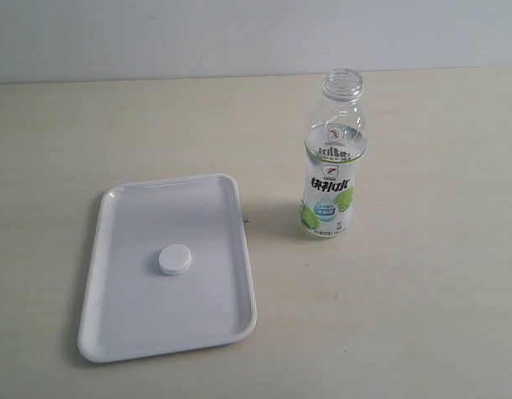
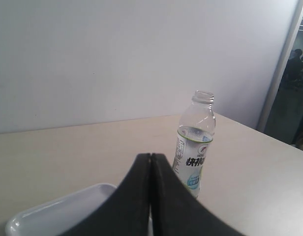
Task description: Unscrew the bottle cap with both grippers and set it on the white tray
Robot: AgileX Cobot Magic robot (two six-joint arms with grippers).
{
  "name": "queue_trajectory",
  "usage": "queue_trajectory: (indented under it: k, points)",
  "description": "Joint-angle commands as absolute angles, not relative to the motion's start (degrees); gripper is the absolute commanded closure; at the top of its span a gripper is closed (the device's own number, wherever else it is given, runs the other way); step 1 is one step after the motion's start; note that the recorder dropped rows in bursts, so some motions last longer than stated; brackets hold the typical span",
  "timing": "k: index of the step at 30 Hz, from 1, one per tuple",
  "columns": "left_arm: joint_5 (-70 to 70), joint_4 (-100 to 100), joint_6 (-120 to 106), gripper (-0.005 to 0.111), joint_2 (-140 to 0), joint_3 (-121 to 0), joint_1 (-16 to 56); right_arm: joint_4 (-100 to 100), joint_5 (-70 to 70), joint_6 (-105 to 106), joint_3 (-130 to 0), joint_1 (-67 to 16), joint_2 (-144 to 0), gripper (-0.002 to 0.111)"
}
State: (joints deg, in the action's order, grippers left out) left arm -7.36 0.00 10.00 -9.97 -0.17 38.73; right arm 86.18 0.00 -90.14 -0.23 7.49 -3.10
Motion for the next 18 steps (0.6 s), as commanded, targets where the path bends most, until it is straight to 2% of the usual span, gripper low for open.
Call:
queue_trajectory:
  k: [1,4,6,7,9,10,18]
  points:
    - [-7.58,-0.77,10.24,0.107,-9.69,0.0,38.95,85.41,0.0,-89.16,0.0,7.77,-2.89,0.108]
    - [-7.58,-0.77,10.24,0.107,-9.69,0.0,38.95,68.7,1.39,-73.82,0.0,7.77,-2.89,0.108]
    - [-7.58,-0.77,10.24,0.107,-9.69,0.0,38.95,43.88,3.06,-47.43,0.0,7.77,-2.89,0.108]
    - [-7.58,-0.77,10.24,0.107,-9.69,0.0,38.95,29.86,3.25,-27.83,0.0,7.77,-2.89,0.108]
    - [-7.58,-0.77,10.24,0.107,-9.69,0.0,38.95,8.98,3.14,-5.48,0.0,7.77,-2.89,0.108]
    - [-7.58,-0.77,10.24,0.107,-9.69,0.0,38.95,4.63,3.14,0.34,0.0,7.77,-2.89,0.108]
    - [-7.58,-0.77,10.24,0.107,-9.69,0.0,38.95,3.38,3.35,0.75,0.0,7.77,-2.89,0.108]
